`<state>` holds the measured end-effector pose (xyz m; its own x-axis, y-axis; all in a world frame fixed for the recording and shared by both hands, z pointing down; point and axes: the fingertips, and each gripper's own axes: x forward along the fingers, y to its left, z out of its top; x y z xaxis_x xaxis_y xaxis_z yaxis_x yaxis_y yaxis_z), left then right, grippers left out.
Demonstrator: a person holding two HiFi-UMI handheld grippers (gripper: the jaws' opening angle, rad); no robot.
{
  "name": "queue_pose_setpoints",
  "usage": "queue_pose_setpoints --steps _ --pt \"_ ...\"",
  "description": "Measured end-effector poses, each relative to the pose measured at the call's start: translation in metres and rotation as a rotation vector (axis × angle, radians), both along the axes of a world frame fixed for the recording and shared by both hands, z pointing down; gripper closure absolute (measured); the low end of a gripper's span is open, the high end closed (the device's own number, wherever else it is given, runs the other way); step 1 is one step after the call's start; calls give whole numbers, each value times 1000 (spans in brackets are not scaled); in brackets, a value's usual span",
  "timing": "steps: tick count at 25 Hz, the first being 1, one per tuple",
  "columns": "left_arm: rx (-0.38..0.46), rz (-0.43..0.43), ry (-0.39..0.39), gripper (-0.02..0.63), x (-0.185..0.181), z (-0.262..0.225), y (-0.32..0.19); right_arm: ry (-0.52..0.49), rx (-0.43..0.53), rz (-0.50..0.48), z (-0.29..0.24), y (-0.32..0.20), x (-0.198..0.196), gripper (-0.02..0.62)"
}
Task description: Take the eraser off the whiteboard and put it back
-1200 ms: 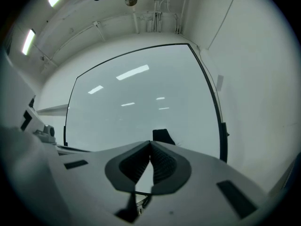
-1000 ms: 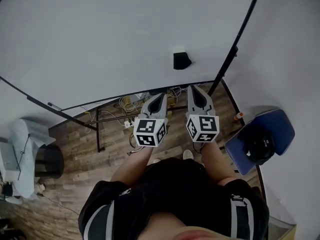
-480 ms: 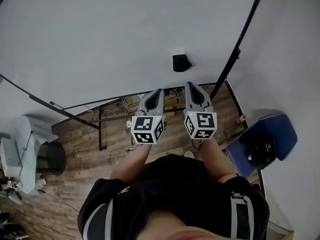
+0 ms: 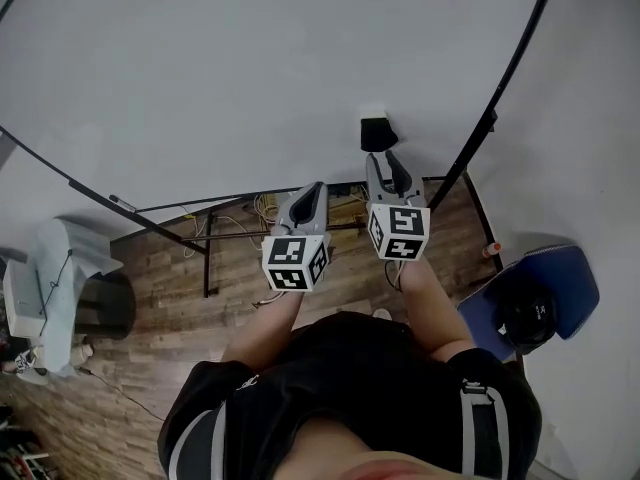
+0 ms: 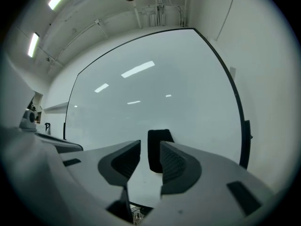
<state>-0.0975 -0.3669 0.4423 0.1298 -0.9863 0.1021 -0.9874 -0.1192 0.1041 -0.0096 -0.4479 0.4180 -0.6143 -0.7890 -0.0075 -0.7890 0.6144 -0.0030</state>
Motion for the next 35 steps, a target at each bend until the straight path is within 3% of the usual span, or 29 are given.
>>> queue_pose_setpoints --steps 6,8,19,35 --pt "-2 -59 7 597 -19 4 5 -19 -11 57 -1 -29 -3 367" --pt "-9 -81 13 597 -26 7 7 -10 -13 56 0 -36 -7 357" --pt "-17 -155 19 597 -46 11 17 59 -47 101 17 -69 -26 337" --pt "-15 -218 58 597 -68 13 41 39 -59 140 15 -67 -27 364"
